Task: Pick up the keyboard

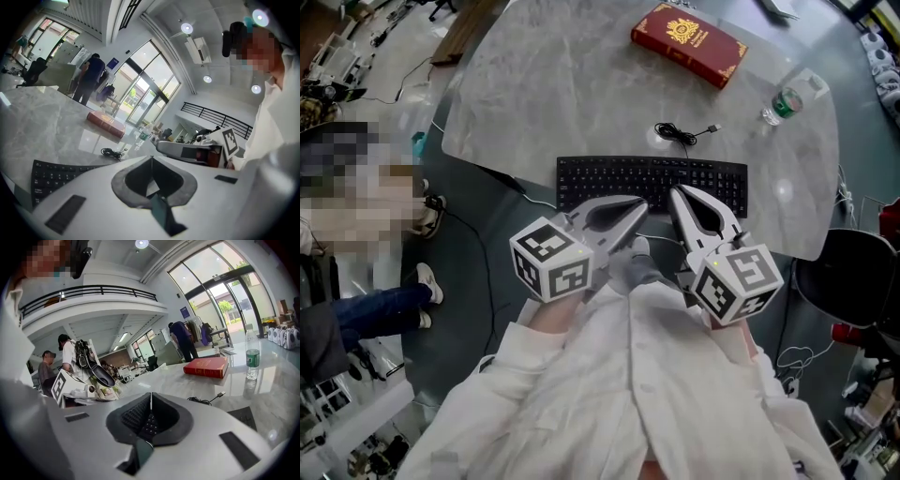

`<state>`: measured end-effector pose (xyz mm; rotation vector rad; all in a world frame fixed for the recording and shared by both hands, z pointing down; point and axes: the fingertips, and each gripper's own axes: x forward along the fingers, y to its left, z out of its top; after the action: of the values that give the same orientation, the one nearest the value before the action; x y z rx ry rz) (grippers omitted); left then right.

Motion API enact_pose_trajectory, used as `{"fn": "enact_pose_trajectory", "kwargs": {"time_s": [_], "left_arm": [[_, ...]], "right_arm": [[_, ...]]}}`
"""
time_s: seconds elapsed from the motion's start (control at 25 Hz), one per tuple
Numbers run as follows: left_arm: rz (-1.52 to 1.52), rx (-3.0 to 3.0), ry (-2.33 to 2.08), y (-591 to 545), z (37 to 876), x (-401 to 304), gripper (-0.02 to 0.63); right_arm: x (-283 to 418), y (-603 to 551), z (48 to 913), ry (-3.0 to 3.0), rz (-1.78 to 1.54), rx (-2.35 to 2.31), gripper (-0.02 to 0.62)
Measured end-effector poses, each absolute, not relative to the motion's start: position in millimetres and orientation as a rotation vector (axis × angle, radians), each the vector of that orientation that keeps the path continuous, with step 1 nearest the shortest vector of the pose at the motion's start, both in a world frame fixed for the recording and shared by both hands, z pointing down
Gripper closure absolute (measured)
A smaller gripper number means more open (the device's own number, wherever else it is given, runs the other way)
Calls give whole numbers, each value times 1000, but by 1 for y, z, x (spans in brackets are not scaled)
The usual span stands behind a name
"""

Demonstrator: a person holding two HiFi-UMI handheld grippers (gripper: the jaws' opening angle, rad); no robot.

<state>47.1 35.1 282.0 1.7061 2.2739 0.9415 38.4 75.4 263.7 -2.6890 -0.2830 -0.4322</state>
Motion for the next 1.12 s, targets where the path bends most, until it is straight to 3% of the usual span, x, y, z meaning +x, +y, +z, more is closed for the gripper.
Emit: {"fn": "enact_pose_trajectory", "kwargs": {"time_s": [1.12], "left_arm": [[1105, 1836, 2022, -27, 374, 144, 589]], "right_arm": [[93, 25, 362, -117, -713, -2526, 565]]}}
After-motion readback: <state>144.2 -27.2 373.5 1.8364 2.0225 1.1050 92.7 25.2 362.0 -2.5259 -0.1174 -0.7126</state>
